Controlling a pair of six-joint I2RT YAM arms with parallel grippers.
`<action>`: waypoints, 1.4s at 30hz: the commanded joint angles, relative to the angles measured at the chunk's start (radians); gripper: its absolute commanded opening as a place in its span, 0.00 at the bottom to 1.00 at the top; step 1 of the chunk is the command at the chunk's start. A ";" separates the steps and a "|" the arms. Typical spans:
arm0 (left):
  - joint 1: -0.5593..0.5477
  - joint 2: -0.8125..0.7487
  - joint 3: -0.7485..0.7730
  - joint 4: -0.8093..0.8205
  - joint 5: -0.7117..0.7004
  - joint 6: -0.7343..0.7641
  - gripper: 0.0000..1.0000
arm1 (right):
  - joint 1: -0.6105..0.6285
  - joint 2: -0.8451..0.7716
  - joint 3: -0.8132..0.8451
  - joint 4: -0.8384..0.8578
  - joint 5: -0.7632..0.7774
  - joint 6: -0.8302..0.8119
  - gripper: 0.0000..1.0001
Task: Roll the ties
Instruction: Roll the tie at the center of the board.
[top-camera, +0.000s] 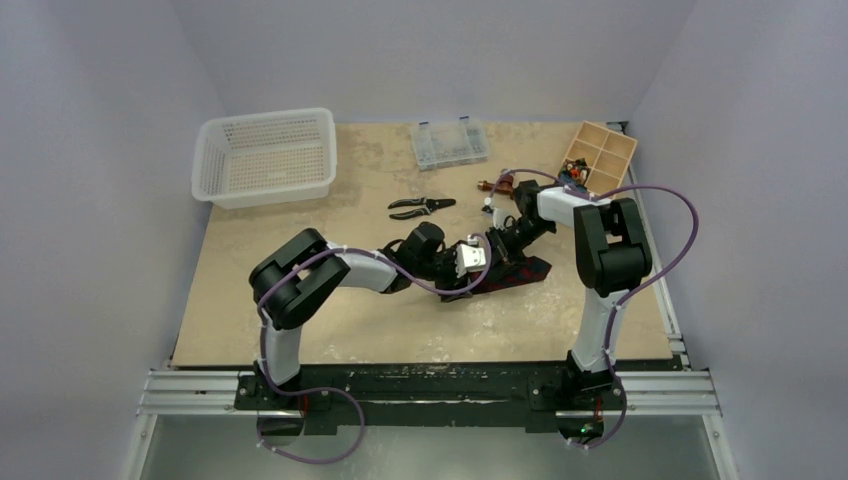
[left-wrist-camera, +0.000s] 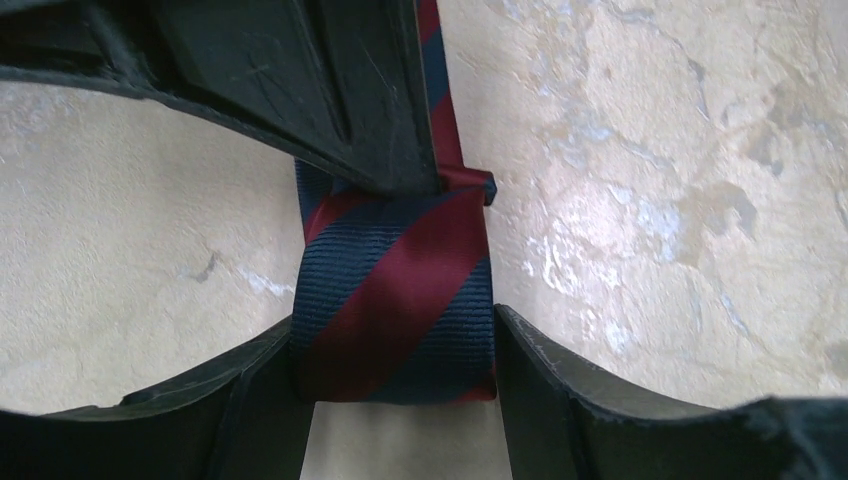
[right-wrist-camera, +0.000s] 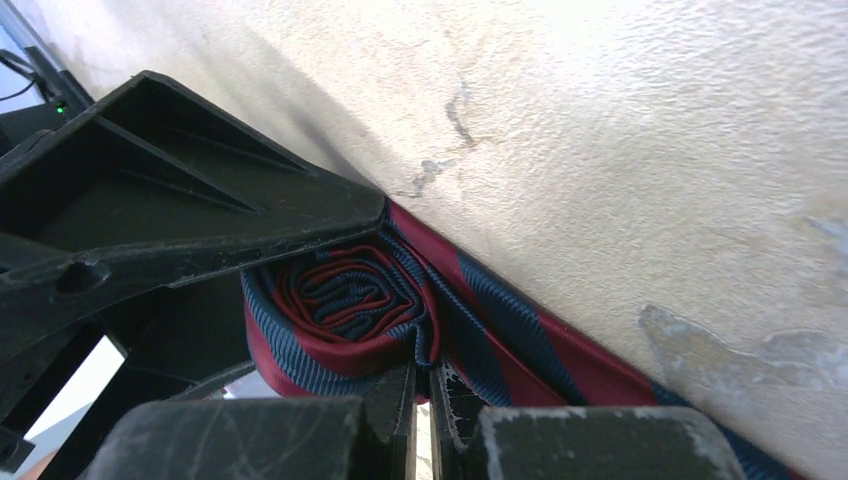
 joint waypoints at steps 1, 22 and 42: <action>-0.001 0.055 0.051 0.084 0.039 -0.069 0.60 | 0.003 0.002 0.014 0.136 0.174 0.017 0.00; 0.005 -0.002 -0.063 0.356 0.039 -0.114 0.68 | 0.079 0.039 -0.006 0.160 0.217 -0.002 0.00; 0.004 0.007 -0.122 0.079 -0.006 -0.021 0.20 | 0.014 -0.071 0.075 0.010 0.008 0.005 0.25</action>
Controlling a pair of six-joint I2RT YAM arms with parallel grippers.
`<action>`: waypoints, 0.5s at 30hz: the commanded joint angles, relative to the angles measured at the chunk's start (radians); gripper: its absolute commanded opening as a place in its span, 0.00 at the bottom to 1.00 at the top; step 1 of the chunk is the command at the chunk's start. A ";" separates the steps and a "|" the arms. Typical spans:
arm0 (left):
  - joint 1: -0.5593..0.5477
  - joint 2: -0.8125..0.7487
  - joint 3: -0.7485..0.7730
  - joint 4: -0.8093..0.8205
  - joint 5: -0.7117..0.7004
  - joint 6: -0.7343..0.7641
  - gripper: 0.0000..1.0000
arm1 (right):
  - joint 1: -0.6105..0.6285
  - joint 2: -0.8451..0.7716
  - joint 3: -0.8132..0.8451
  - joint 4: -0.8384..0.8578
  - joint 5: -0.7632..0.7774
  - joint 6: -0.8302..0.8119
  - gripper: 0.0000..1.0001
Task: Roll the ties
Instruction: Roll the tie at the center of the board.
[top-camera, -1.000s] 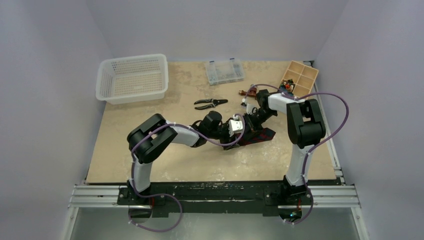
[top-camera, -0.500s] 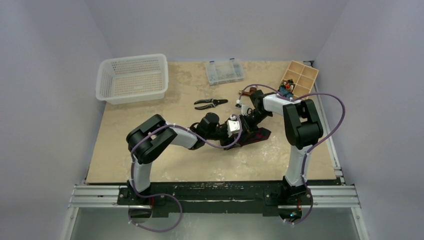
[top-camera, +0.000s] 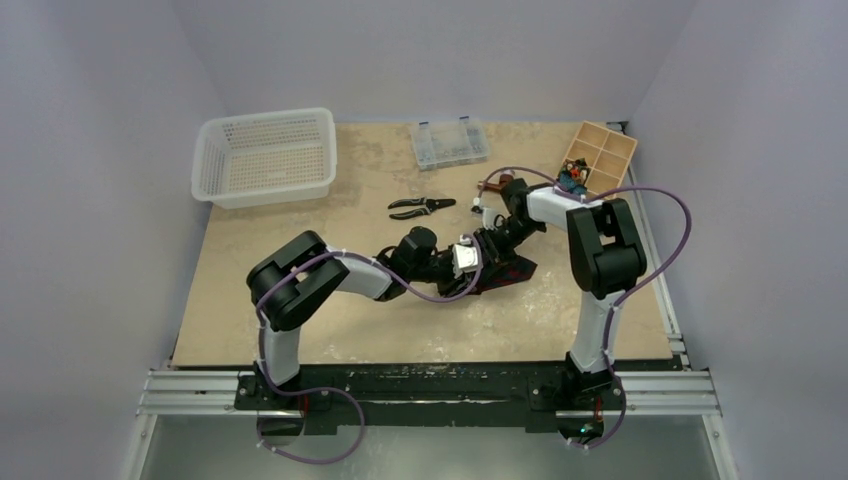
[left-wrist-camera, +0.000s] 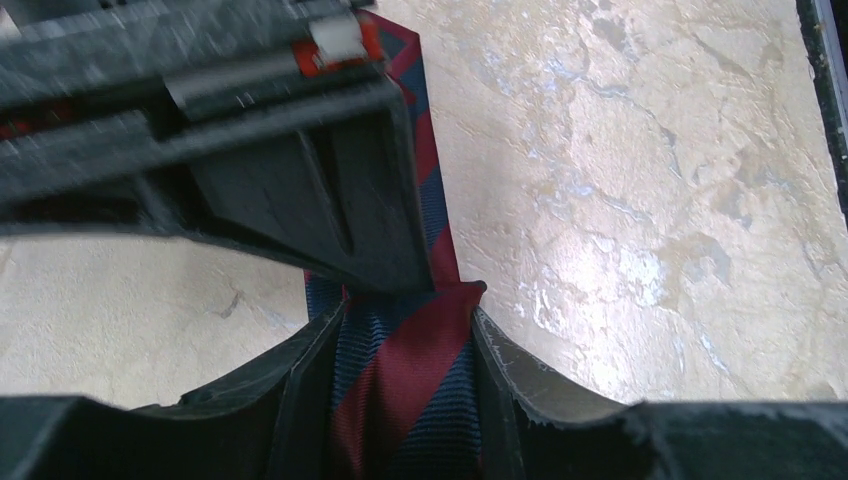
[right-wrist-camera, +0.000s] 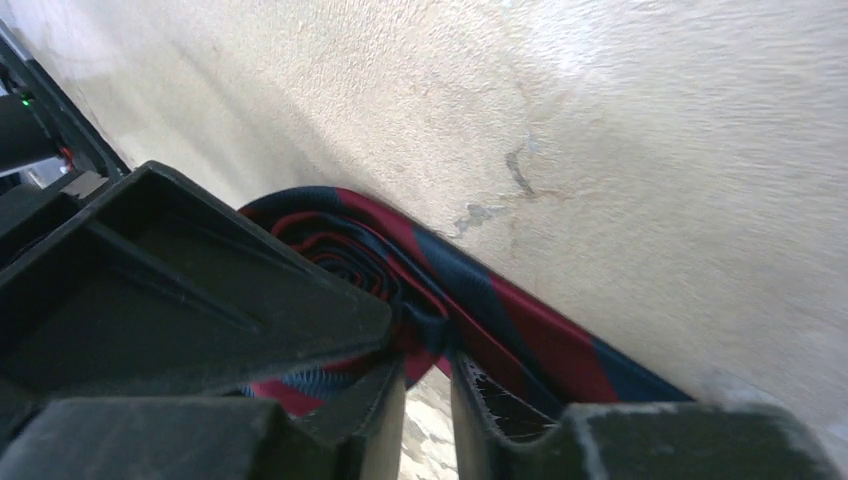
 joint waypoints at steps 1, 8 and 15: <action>0.003 -0.008 -0.058 -0.181 -0.025 0.070 0.19 | -0.080 -0.071 0.079 -0.051 -0.056 -0.048 0.26; 0.003 -0.014 -0.055 -0.188 -0.024 0.092 0.17 | -0.106 -0.026 0.064 -0.042 -0.024 -0.064 0.22; 0.003 -0.045 0.024 -0.228 -0.083 0.039 0.18 | -0.100 0.016 0.013 0.014 0.127 -0.094 0.16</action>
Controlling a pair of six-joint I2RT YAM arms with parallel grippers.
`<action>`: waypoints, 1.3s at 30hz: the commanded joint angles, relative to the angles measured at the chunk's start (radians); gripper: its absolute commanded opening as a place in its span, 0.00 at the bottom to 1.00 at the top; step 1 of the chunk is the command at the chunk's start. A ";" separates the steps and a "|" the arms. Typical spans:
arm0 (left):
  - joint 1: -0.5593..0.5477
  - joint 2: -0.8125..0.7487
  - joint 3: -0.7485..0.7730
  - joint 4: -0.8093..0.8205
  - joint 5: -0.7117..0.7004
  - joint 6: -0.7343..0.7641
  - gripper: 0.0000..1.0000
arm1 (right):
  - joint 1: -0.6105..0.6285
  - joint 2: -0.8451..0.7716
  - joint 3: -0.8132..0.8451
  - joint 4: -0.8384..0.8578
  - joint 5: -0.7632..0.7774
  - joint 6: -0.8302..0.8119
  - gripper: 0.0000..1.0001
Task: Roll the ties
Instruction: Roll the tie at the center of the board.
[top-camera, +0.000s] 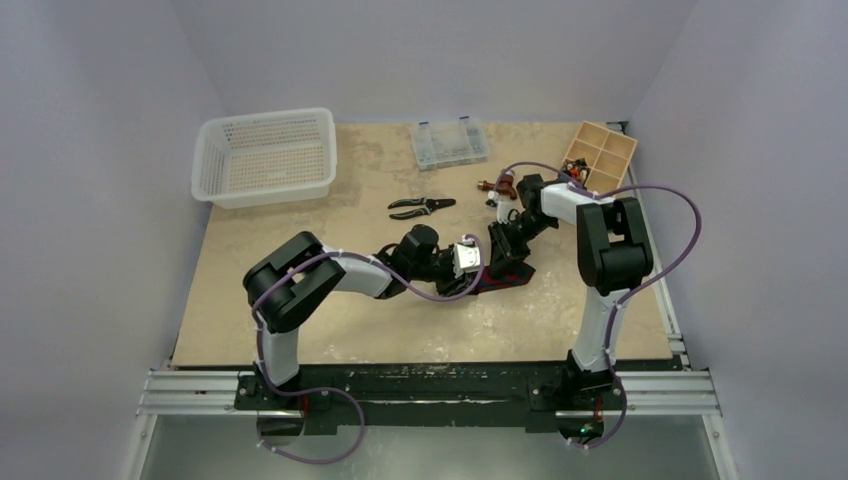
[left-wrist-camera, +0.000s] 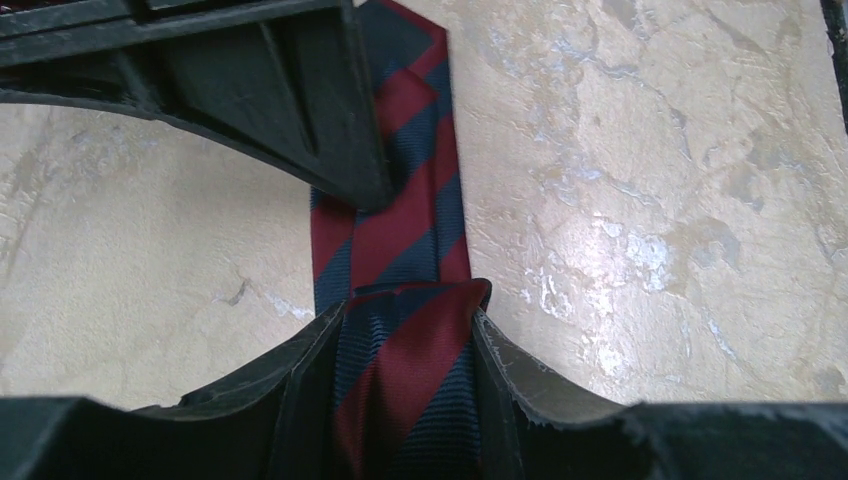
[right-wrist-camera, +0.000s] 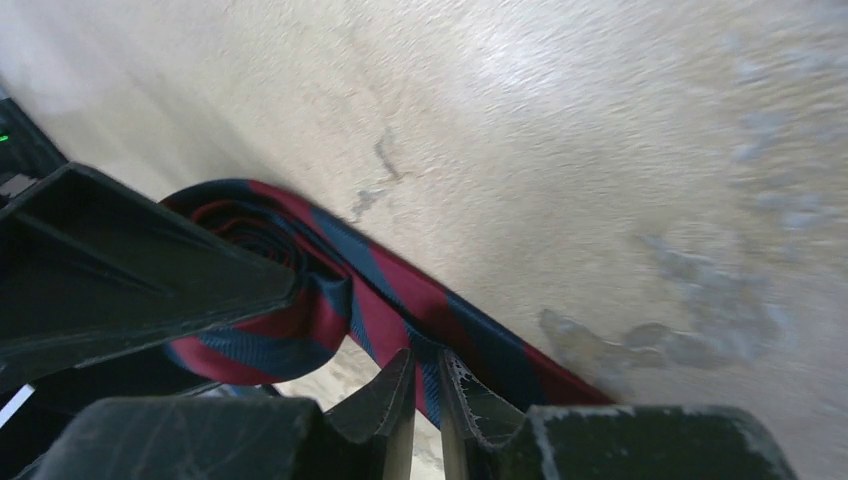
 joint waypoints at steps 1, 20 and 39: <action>0.003 -0.024 0.022 -0.143 -0.072 -0.017 0.18 | 0.004 0.024 -0.024 0.043 0.122 -0.043 0.16; -0.009 0.006 0.000 -0.278 -0.226 0.134 0.24 | 0.001 -0.013 0.065 -0.036 -0.022 -0.069 0.39; -0.017 0.037 0.016 -0.283 -0.208 0.141 0.27 | 0.075 0.065 0.076 -0.063 -0.285 -0.016 0.52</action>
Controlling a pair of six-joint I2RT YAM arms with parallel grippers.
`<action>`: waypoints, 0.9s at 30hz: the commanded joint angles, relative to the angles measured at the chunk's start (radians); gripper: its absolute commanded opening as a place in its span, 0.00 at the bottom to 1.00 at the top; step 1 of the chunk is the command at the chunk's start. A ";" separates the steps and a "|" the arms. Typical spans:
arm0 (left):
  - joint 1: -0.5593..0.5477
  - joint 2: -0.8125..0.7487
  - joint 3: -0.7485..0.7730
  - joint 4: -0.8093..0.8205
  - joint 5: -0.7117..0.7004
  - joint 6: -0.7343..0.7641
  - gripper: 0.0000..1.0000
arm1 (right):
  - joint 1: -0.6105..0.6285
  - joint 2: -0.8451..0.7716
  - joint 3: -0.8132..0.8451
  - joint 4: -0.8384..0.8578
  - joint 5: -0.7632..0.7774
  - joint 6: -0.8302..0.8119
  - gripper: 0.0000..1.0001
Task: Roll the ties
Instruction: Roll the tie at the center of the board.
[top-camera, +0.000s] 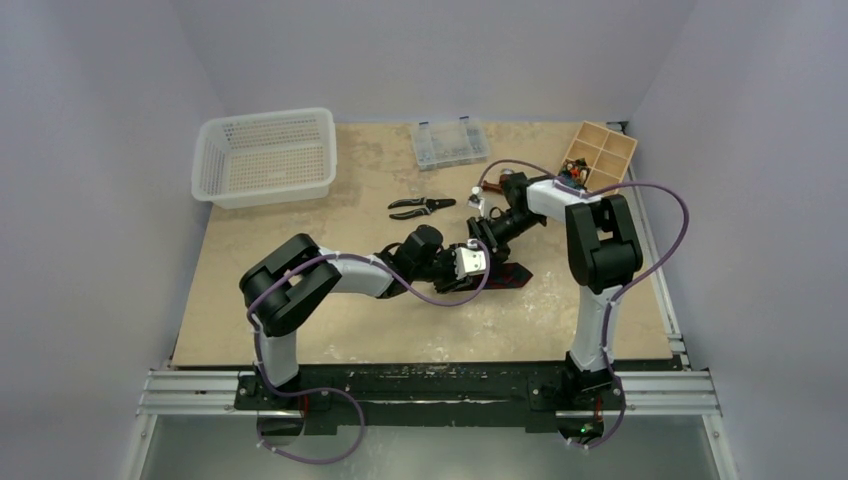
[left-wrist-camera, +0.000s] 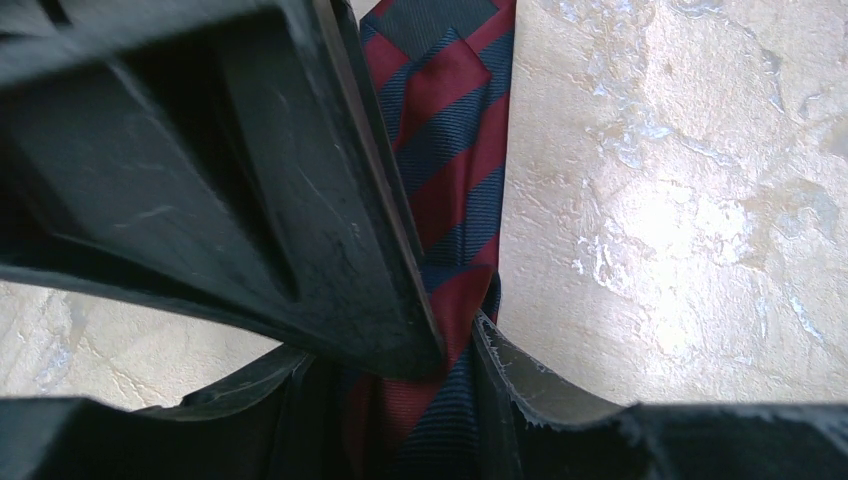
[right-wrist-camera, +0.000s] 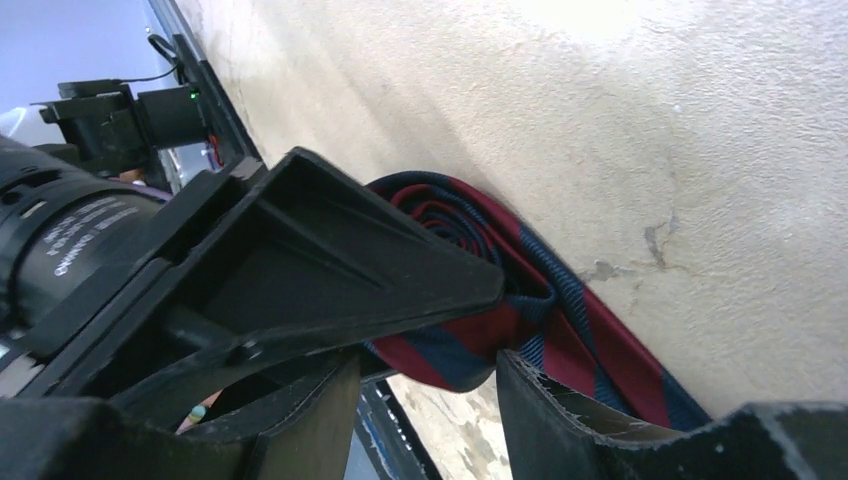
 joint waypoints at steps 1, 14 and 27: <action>0.003 0.064 -0.015 -0.150 -0.053 0.023 0.27 | 0.000 0.046 0.014 0.002 -0.016 0.000 0.51; 0.038 0.016 -0.050 -0.039 0.063 -0.095 0.54 | -0.006 0.073 -0.016 0.038 0.160 -0.034 0.00; 0.070 0.032 -0.085 0.272 0.183 -0.199 0.71 | -0.006 0.097 -0.005 0.122 0.371 0.003 0.00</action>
